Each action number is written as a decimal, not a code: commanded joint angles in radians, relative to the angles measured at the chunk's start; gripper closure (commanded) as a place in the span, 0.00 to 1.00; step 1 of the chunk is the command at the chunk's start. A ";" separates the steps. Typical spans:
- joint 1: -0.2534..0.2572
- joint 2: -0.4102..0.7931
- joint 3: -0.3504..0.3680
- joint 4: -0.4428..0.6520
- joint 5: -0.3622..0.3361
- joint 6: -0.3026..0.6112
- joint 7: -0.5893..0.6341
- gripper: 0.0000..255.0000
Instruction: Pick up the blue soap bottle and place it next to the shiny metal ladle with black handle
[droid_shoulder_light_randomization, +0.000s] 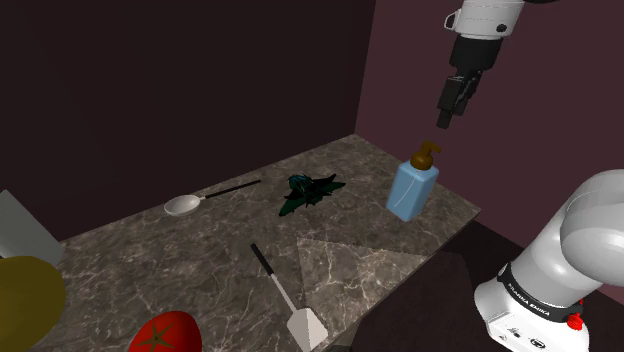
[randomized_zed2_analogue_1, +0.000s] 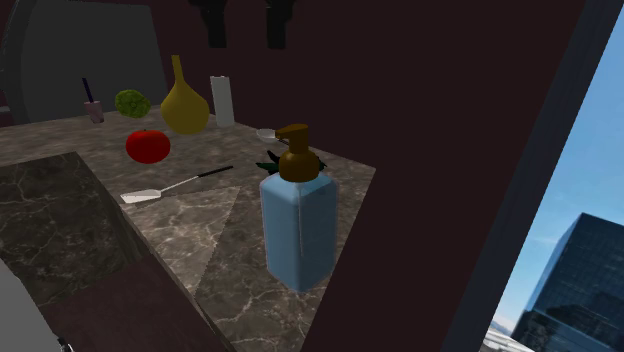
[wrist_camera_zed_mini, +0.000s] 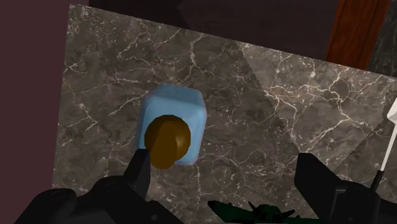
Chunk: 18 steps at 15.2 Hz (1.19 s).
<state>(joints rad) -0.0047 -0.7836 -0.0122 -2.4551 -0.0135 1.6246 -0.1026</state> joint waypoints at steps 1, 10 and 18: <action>0.000 0.000 0.000 0.000 0.000 0.000 0.000 0.00; -0.024 0.159 -0.092 -0.090 -0.047 0.247 -0.113 0.00; -0.025 0.176 -0.097 -0.168 -0.050 0.342 -0.112 0.00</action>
<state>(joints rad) -0.0302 -0.6069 -0.1093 -2.6191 -0.0637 1.9632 -0.2150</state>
